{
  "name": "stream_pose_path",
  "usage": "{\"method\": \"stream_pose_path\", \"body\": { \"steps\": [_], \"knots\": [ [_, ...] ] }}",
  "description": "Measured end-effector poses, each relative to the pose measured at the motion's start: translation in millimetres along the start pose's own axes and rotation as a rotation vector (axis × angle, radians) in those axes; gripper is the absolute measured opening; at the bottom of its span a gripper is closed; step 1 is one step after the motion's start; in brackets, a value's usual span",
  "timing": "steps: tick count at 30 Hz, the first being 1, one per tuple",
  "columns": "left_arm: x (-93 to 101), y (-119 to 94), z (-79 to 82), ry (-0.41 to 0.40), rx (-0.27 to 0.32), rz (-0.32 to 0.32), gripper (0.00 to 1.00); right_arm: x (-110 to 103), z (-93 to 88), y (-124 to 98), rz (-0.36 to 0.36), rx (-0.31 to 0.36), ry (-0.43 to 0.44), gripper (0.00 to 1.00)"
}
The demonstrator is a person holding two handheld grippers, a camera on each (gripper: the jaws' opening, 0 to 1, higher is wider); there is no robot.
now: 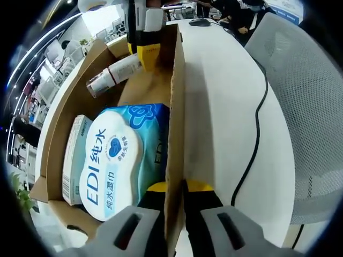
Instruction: Operate the shoe box by opening the lid, removing the specified soft item, and placing it in the target area until the item is outside and the box remains undamaged.
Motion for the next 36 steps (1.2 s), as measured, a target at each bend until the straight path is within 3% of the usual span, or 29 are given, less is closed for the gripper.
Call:
{"method": "stream_pose_path", "body": {
  "steps": [3,7,13,21,23,28,36],
  "knots": [
    [0.1,0,-0.1,0.001,0.001,0.001,0.03,-2,-1.7,-6,-0.019,0.055,-0.001,0.17],
    [0.0,0,-0.4,0.003,0.001,0.0,0.03,-11,-6.2,-13,-0.041,0.134,0.112,0.17],
    [0.2,0,-1.2,0.003,0.001,0.001,0.03,-17,-10.7,-18,-0.082,0.159,0.102,0.17],
    [0.9,-1,-1.6,0.007,0.004,0.003,0.03,-27,-13.1,-45,-0.105,0.316,0.13,0.17],
    [0.8,-1,-1.7,0.007,0.004,0.002,0.03,-27,-15.1,-48,-0.124,0.309,0.131,0.17],
    [0.7,-1,-1.6,0.008,0.004,-0.001,0.03,-31,-14.7,-58,-0.144,0.377,0.192,0.17],
    [1.2,-1,-1.6,0.011,0.007,0.003,0.03,-40,-17.2,-66,-0.147,0.403,0.163,0.17]
  ]
}}
Point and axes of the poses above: the point that each gripper's makers call its tool centre point, and the gripper's own axes: y roughly forward along the fingers, x roughly to its right, z roughly out of its top, the point moved 8 cm from there along -y, roughly backward along the fingers, and after that the axes turned 8 degrees about -y, right-handed, at the moved point
